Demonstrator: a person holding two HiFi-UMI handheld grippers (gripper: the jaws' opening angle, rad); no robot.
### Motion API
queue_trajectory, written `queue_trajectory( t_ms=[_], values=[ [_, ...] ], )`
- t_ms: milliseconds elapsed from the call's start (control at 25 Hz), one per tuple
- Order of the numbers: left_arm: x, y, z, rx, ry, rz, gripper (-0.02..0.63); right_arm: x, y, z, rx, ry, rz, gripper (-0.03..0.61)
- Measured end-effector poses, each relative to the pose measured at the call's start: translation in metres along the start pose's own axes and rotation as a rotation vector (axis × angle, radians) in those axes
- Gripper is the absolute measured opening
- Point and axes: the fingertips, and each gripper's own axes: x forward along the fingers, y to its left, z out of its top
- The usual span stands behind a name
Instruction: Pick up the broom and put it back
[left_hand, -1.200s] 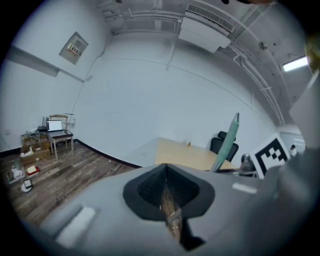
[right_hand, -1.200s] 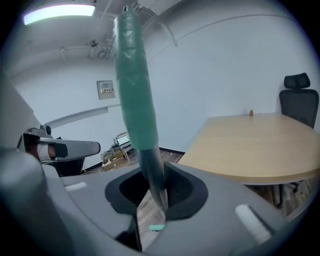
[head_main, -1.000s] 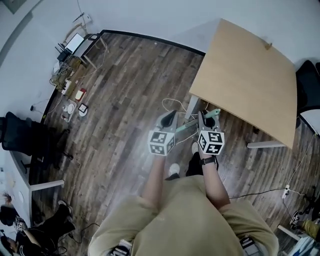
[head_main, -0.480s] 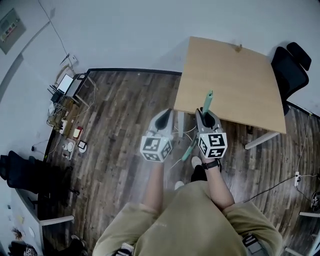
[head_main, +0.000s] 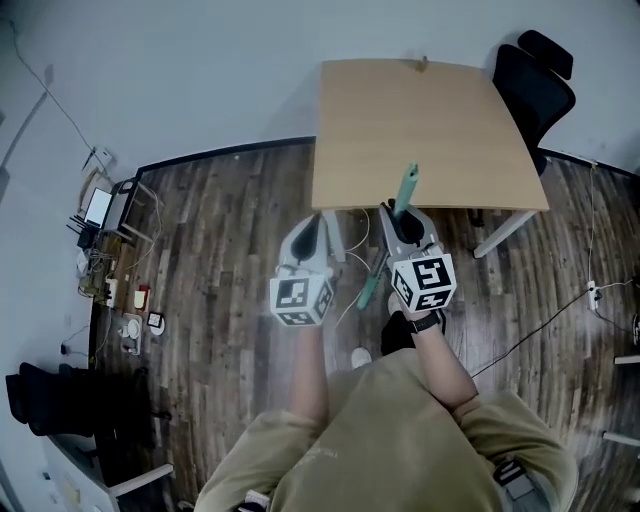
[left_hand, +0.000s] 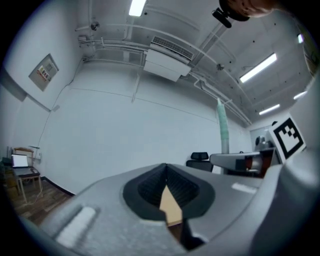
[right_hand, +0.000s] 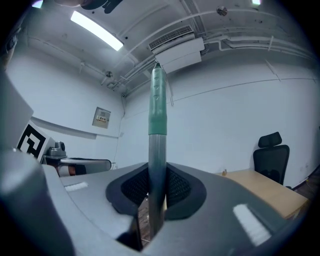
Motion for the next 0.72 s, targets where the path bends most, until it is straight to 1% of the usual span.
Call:
queue_trajectory(
  t_ms=[40,160,320,360,440,520,600,720],
  values=[
    [0.000,-0.006,-0.002,-0.002,0.001,-0.007,0.000,-0.005,-0.003,-0.003,0.004,0.005,-0.006,0.057],
    [0.009,-0.025,-0.002,-0.044,-0.018,-0.050,0.002,-0.014,-0.017,-0.009,0.018,0.012,-0.028,0.057],
    [0.035,-0.055,0.003,-0.045,-0.012,-0.116,0.002,-0.021,-0.044,-0.003,0.018,0.008,-0.059,0.057],
    [0.032,-0.064,0.003,-0.047,-0.015,-0.121,0.002,-0.031,-0.044,-0.001,0.017,0.001,-0.056,0.057],
    [0.009,-0.084,-0.001,-0.063,-0.025,-0.128,0.002,-0.067,-0.033,0.000,0.015,-0.018,-0.052,0.057],
    [-0.001,-0.113,-0.003,-0.079,-0.026,-0.177,0.002,-0.102,-0.037,0.008,0.008,-0.046,-0.088,0.057],
    [0.017,-0.153,-0.006,-0.084,-0.018,-0.255,0.002,-0.124,-0.068,0.016,-0.002,-0.061,-0.153,0.057],
    [0.052,-0.214,-0.022,-0.125,0.003,-0.319,0.002,-0.155,-0.133,0.007,0.005,-0.018,-0.247,0.055]
  ],
)
